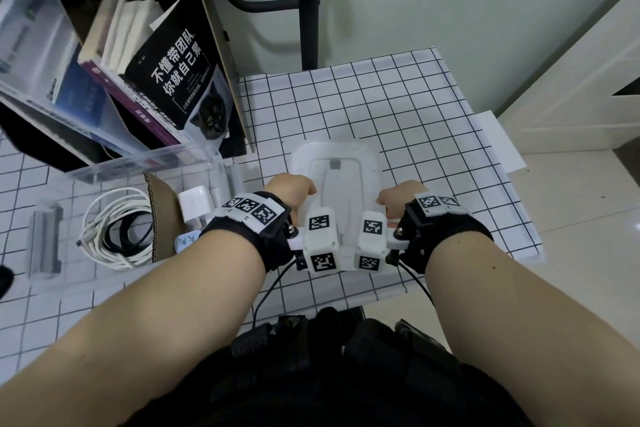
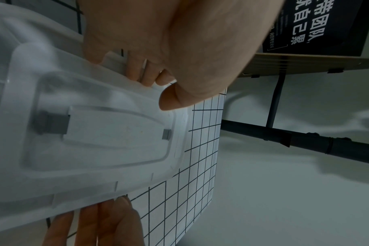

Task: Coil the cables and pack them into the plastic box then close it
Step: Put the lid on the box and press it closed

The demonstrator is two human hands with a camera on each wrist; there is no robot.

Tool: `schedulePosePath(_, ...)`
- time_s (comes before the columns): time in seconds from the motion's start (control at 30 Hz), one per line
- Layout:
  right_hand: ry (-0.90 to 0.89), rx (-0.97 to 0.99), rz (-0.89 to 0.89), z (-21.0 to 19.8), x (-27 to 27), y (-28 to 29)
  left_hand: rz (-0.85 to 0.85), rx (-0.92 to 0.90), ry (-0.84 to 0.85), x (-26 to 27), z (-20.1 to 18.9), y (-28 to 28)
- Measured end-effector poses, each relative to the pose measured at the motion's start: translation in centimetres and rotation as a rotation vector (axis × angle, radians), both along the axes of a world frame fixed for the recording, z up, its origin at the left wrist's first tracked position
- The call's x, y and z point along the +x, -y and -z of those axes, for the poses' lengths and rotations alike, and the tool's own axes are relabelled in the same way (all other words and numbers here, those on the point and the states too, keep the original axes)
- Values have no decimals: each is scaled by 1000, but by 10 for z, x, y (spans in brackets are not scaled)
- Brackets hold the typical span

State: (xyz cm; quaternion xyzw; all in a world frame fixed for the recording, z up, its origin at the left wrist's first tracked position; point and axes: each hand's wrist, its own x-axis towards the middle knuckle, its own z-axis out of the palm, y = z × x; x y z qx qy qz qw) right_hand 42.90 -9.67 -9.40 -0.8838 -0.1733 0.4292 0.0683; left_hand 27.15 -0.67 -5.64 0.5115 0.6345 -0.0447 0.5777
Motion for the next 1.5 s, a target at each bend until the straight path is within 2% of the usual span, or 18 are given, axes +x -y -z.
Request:
schedulePosePath(0.27, -9, 38, -58, -13, -3, 6, -44, 9, 16, -3, 4, 0)
schedulePosePath(0.4, -46, 167, 22, -31, -7, 10, -84, -10, 61, -3, 1, -2)
schedulePosePath(0.47, -44, 212, 21, -42, -9, 9, -117, -18, 116, 0, -4, -2)
schedulePosePath(0.6, -60, 353, 144, -61, -9, 6, -212, -47, 270, 4, -15, -6)
schedulePosePath(0.73, -44, 487, 154, -79, -11, 3, -308, -69, 441, 5, -37, -14)
schedulePosePath(1.03, 152, 655, -79, -123, -41, -7, -367, -48, 578, -17, -69, -33)
schedulePosePath(1.27, 189, 661, -312, -144, -77, -22, -432, -126, 585, -61, -87, -39)
schedulePosePath(1.5, 160, 672, -396, -155, -107, -35, -486, -143, 629, -100, -93, -47)
